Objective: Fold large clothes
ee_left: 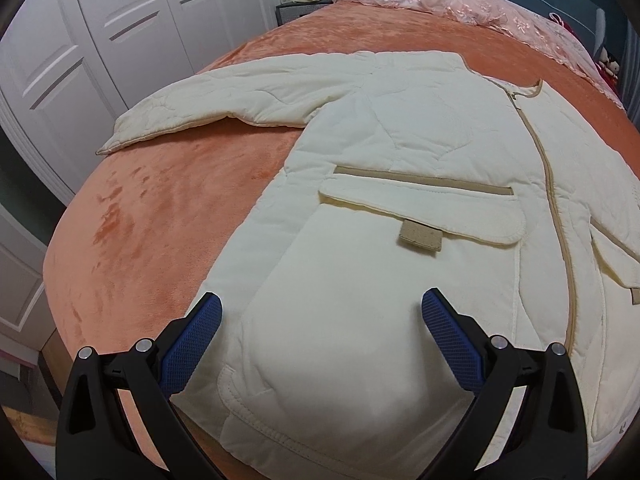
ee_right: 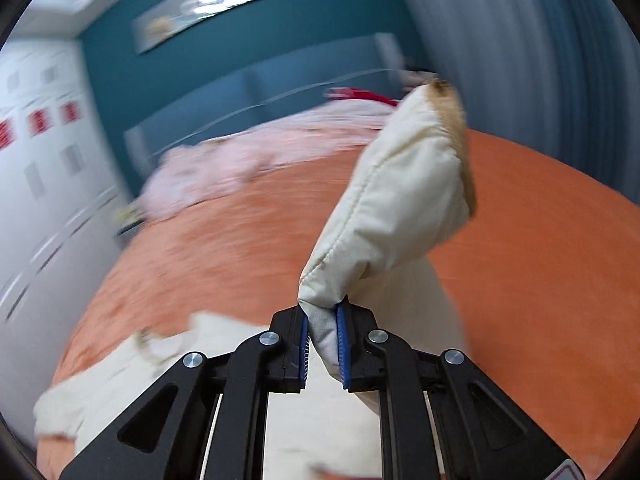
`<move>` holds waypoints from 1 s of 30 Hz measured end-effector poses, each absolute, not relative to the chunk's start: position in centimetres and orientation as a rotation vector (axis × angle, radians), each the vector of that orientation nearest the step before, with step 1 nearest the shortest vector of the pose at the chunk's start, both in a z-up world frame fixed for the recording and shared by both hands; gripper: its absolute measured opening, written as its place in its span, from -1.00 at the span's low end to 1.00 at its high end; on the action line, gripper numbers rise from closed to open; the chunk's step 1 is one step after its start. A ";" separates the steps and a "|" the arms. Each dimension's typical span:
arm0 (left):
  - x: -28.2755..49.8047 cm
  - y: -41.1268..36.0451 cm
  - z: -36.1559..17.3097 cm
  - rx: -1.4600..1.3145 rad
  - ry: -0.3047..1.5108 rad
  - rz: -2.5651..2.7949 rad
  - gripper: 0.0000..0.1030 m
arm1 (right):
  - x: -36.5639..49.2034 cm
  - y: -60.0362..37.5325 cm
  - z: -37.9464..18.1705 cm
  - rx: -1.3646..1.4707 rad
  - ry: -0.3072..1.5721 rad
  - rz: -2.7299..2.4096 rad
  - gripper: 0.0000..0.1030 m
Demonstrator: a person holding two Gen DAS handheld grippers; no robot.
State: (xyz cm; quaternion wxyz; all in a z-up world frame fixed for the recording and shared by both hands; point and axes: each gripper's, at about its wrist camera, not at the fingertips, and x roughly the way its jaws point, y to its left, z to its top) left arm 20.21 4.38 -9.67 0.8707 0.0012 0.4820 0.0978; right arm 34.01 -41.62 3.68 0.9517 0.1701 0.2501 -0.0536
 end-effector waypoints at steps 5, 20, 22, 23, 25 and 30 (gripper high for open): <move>20.1 5.7 -9.1 -0.042 0.994 0.208 0.90 | 37.3 -27.3 1.2 0.244 0.602 0.180 -0.77; 26.6 7.1 -8.1 -0.316 1.002 0.016 0.90 | 31.1 -17.2 -6.7 0.237 0.752 0.314 0.27; 28.9 6.4 -8.9 -0.433 1.037 -0.048 0.90 | 29.9 -20.8 -7.0 0.303 0.757 0.245 0.29; 30.0 6.1 -9.4 -0.500 1.053 -0.074 0.90 | 29.3 -22.6 -7.5 0.330 0.761 0.209 0.29; 31.8 5.3 -10.6 -0.599 1.082 -0.095 0.90 | 28.6 -26.4 -8.3 0.384 0.776 0.122 0.29; 34.1 3.9 -12.0 -0.722 1.095 -0.086 0.85 | 28.1 -34.2 -11.1 0.575 0.791 -0.047 0.30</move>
